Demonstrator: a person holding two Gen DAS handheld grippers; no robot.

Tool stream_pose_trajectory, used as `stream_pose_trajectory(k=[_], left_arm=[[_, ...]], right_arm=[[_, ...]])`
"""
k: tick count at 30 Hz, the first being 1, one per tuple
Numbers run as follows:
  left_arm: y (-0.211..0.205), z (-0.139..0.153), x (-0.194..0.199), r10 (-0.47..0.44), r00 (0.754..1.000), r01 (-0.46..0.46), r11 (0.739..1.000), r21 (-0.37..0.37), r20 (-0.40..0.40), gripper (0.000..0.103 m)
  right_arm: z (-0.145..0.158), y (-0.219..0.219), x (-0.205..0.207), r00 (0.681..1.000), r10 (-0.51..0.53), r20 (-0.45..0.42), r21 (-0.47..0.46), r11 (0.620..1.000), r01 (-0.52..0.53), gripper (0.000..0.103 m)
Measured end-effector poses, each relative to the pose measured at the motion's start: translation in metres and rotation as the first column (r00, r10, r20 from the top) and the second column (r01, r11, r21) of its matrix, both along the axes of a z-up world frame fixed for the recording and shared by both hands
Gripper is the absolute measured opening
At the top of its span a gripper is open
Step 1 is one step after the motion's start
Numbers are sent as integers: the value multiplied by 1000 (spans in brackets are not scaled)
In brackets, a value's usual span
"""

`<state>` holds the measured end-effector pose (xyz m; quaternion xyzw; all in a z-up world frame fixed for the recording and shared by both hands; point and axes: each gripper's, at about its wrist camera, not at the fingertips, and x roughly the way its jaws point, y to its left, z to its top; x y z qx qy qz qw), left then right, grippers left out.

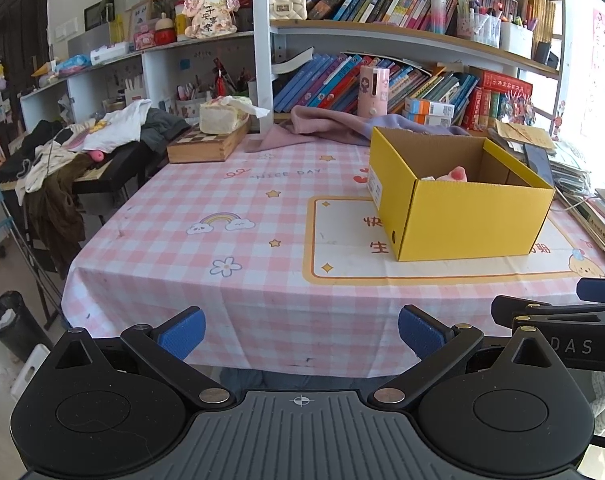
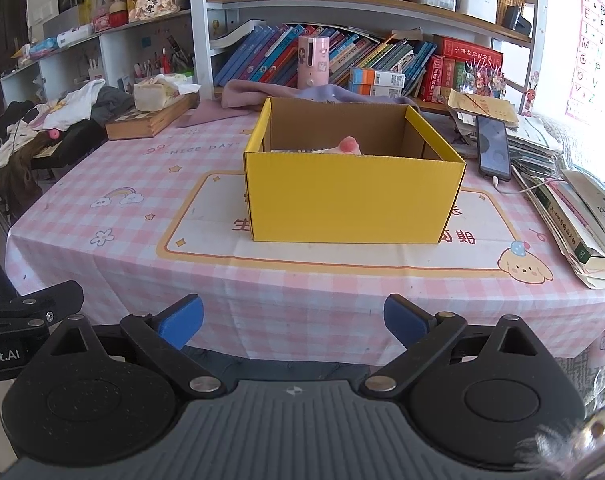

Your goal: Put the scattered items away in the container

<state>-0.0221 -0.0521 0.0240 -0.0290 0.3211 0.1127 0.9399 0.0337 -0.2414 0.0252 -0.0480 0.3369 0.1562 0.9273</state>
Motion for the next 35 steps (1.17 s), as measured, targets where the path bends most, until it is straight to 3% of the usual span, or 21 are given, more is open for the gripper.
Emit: stream_pose_trajectory(k=[35], left_arm=[[6, -12, 16, -25, 998, 23, 999, -36, -52, 103]], right_arm=[[-12, 1, 13, 998, -25, -51, 4, 1000, 26, 98]])
